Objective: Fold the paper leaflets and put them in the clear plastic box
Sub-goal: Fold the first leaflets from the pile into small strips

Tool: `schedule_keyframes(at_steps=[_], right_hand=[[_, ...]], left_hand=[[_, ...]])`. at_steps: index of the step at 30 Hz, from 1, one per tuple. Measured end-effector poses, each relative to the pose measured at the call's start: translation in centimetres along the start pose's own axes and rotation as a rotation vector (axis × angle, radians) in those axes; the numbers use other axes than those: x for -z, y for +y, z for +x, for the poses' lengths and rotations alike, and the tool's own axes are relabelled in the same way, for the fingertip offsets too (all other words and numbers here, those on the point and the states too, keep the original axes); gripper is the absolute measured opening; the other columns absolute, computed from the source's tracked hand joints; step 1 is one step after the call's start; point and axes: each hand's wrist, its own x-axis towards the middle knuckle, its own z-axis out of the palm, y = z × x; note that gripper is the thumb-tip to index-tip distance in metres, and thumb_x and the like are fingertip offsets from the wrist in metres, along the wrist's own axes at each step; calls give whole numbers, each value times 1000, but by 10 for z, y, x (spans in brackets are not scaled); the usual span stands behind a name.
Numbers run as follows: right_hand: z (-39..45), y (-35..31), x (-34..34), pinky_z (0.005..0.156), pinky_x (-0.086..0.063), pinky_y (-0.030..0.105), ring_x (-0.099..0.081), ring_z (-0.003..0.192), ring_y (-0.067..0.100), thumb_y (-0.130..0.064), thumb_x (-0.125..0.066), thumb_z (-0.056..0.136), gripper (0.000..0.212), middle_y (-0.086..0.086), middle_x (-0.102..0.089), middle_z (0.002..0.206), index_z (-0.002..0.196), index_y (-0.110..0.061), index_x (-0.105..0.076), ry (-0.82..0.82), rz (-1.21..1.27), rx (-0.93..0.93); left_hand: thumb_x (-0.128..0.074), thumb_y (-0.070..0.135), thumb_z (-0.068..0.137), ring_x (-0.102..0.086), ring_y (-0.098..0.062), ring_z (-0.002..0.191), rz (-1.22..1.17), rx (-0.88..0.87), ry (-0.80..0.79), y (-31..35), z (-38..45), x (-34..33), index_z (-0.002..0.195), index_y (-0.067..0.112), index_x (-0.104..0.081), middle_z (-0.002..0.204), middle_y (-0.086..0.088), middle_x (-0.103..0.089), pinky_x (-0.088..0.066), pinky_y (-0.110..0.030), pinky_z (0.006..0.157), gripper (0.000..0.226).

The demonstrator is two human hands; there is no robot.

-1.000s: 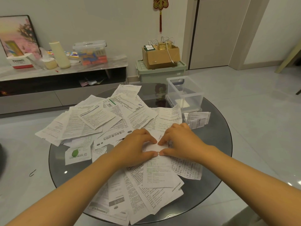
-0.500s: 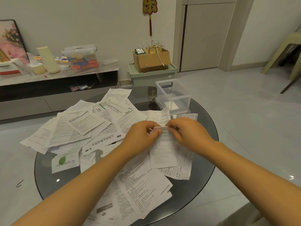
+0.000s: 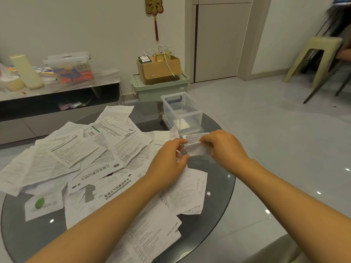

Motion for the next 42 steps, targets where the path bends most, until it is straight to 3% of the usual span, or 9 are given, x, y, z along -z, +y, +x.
schedule_keyframes(at_steps=[5, 11, 20, 25, 28, 33, 38, 42], right_hand=[[8, 9, -6, 80, -46, 36, -54, 98, 26, -9, -50, 92, 22, 7, -57, 105, 108, -13, -64, -15, 104, -67], [9, 5, -8, 79, -49, 33, -55, 99, 24, -20, -53, 93, 28, 4, -43, 123, 120, -15, -48, 26, 143, -134], [1, -1, -5, 69, -40, 23, -45, 84, 14, -28, -56, 92, 31, 2, -40, 120, 120, -20, -47, 25, 101, -84], [-6, -8, 1, 72, -41, 20, -46, 90, 13, -28, -59, 89, 32, 0, -41, 119, 119, -21, -49, 21, 110, -30], [-11, -12, 1, 77, -49, 21, -51, 99, 14, -28, -60, 88, 33, -3, -43, 121, 119, -24, -50, -3, 105, 0], [-18, -17, 2, 75, -43, 17, -50, 101, 12, -27, -58, 89, 30, -6, -44, 127, 119, -26, -53, -42, 98, 49], [-25, -25, 2, 73, -41, 18, -50, 93, 9, -33, -58, 89, 26, -8, -47, 114, 115, -29, -58, -93, 90, 142], [-28, -31, -3, 76, -43, 19, -48, 97, 7, -41, -60, 87, 33, -10, -47, 111, 118, -30, -58, -173, 83, 199]], left_hand=[[-59, 19, 91, -56, -7, 76, -72, 46, 35, 0, 14, -10, 104, 22, -51, 100, 4, -59, -39, -11, 63, 15], [-60, 21, 91, -60, -14, 76, -105, 85, 64, 3, 19, -15, 95, 23, -45, 93, 2, -59, -43, -16, 64, 15], [-59, 23, 90, -59, -12, 76, -79, 41, 50, 4, 17, -14, 100, 22, -48, 102, 4, -56, -53, -29, 73, 15], [-56, 19, 90, -57, -11, 83, -37, 9, 19, 4, 6, -5, 102, 22, -49, 107, 5, -54, -49, -27, 74, 14], [-55, 19, 90, -56, -10, 91, 17, -8, 0, -1, -5, 2, 105, 24, -49, 111, 6, -52, -48, -29, 83, 17], [-56, 24, 89, -52, -9, 102, 105, -11, -42, -10, -20, 14, 106, 29, -50, 111, 8, -53, -41, -39, 99, 18], [-61, 44, 84, -44, -10, 116, 292, -6, -119, -15, -28, 23, 124, 29, -50, 120, 11, -53, -24, -34, 104, 44], [-65, 52, 80, -37, -10, 120, 395, -3, -218, -18, -37, 25, 132, 31, -45, 125, 12, -49, -21, -34, 104, 59]])
